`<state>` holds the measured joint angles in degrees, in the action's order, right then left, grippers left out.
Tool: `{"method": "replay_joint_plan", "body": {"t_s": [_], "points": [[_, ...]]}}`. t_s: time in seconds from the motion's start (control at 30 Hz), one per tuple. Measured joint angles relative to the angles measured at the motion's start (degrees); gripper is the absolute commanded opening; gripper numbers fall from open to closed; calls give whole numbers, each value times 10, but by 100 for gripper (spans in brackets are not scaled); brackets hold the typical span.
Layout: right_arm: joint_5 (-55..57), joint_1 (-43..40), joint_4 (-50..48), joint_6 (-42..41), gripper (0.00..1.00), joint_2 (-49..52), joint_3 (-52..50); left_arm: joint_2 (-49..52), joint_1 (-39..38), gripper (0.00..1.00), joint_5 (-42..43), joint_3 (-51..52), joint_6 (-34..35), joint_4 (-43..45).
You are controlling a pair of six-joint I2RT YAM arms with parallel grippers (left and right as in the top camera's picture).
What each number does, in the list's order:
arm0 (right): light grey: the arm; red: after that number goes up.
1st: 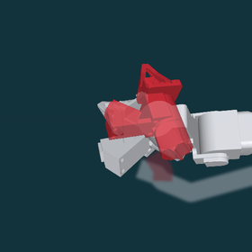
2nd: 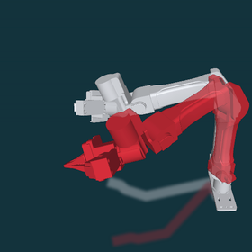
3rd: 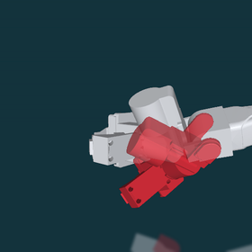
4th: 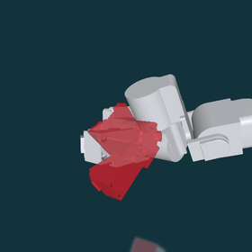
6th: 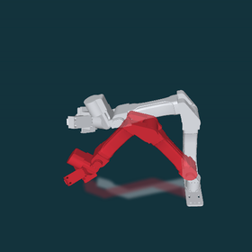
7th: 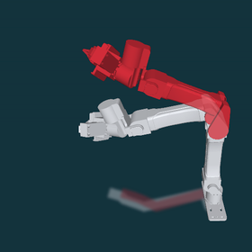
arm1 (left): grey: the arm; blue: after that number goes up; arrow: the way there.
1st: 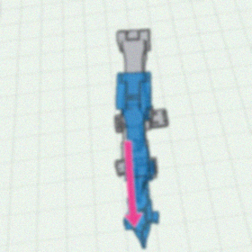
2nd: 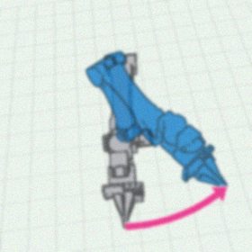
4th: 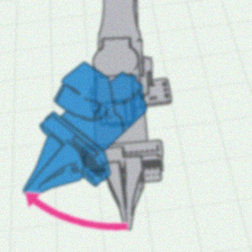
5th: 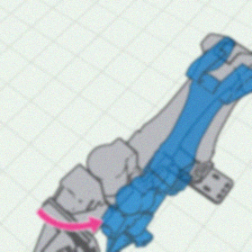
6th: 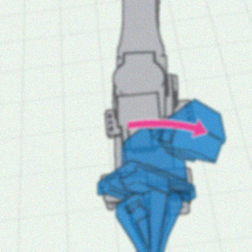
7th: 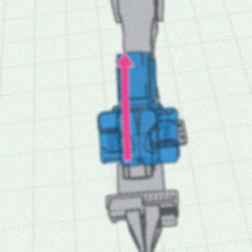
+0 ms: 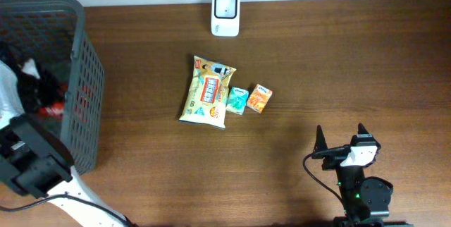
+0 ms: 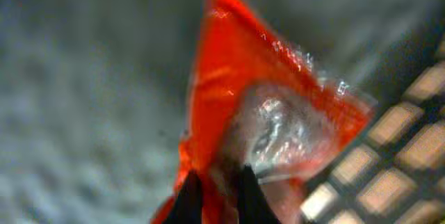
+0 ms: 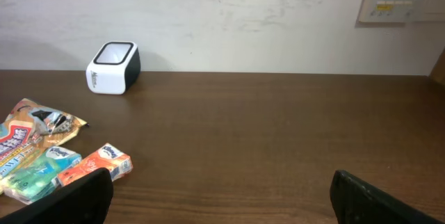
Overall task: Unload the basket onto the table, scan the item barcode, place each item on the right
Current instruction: 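Grasp the red candy bag in the basket and place it right of the packs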
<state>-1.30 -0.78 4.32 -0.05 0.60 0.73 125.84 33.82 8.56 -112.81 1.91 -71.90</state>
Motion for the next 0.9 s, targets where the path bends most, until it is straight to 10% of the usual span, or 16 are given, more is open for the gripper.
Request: {"method": "replay_joint_plan", "body": {"t_s": [0.3,0.47,0.8,0.83,0.9], "points": [[0,0,0,0,99,0,0,-56,-11,0,205,-647,65,-184],[0,0,0,0,99,0,0,-117,-196,0,335,-661,88,-188],[0,0,0,0,99,0,0,87,-676,0,153,-339,134,41],[0,0,0,0,99,0,0,115,-692,4,136,-325,134,61],[0,0,0,0,99,0,0,156,-708,76,105,-318,135,66]]}}
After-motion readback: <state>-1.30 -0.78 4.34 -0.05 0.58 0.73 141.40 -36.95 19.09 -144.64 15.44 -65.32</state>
